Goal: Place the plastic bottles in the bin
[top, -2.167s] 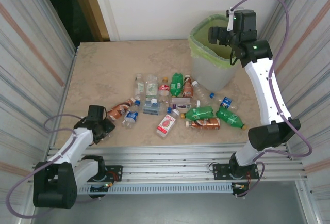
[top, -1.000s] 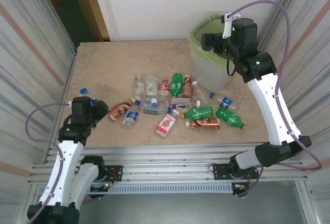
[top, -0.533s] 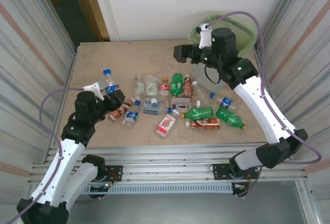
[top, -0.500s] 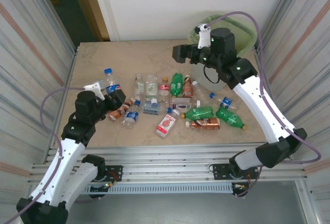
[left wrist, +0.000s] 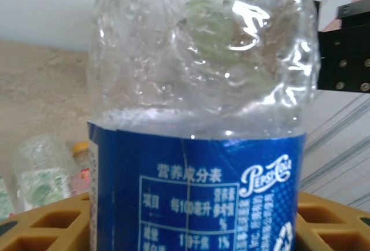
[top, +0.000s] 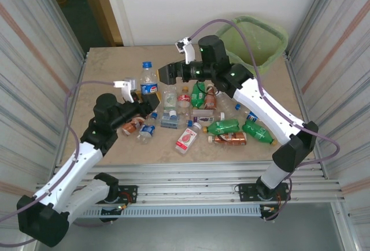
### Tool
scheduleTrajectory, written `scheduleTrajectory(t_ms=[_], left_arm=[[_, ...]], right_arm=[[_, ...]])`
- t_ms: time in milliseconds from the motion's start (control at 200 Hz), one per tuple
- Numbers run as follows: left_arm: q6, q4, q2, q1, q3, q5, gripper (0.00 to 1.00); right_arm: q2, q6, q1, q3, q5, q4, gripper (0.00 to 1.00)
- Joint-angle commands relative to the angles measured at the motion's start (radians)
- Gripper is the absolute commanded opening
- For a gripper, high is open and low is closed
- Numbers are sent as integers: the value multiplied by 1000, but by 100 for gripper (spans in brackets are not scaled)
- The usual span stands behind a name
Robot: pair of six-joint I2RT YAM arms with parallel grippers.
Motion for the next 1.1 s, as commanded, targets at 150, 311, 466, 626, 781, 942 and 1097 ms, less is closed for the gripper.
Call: scheduleTrajectory(t_ms=[150,311,466,626,781,942,1097], left_arm=[[46,80,20,-13,46,47,35],[52,81,36,-20,57,62,35],[57,86,42,-23,65,61,35],[57,89,44,-22,65,53,35],[58,89,42,-24,66,35,35],[58,78,42,-24,64,5,36],[59,65,39,-24,63,-11,43]], right_arm=[[73,10,34,82,-118,27,93],[126,10,49,148,-134,5,89],[169,16,57,183,-152,-7,82],[204,33,61,203,-176,-5,74],[221,43,62,205,-192,-7,64],[221,42,62,200,-191,-13,53],[215,29,60,199,-171,-35,25]])
